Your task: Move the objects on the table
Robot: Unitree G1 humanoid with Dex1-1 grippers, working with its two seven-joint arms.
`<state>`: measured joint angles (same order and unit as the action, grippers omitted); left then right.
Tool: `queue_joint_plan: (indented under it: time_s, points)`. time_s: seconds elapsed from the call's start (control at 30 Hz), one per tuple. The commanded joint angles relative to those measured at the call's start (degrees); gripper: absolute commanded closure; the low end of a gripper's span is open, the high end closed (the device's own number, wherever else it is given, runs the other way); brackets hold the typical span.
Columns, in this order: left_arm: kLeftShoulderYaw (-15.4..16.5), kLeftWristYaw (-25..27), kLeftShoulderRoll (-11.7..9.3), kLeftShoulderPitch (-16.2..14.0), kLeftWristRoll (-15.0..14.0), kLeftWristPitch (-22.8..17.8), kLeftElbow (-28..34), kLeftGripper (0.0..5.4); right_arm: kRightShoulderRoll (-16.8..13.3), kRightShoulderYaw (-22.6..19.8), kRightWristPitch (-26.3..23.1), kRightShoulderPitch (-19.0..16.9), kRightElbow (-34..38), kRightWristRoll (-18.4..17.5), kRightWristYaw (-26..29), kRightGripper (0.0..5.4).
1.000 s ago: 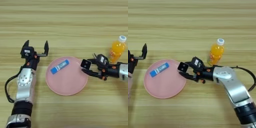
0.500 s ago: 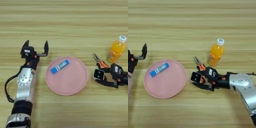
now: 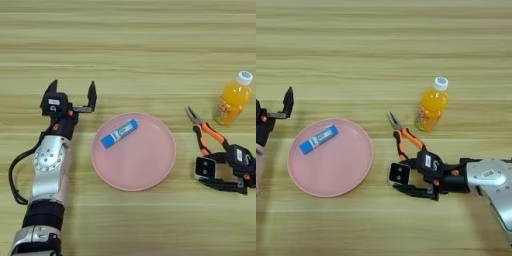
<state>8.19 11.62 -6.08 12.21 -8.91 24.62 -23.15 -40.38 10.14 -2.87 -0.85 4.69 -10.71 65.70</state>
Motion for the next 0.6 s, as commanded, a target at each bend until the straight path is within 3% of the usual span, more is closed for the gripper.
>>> queue_joint_plan:
  time_s: [0.03,0.6]
  points:
    - [-0.03,0.1,-0.58,0.65,0.59,0.59,-0.61,0.0,-0.44,1.14,0.82,-0.44,-0.48,0.93,0.2,2.92]
    - [0.01,0.08,-0.72,1.17,0.59,1.03,-1.61,0.0,0.05,3.16,1.59,0.03,-2.54,1.92,-0.46,2.92]
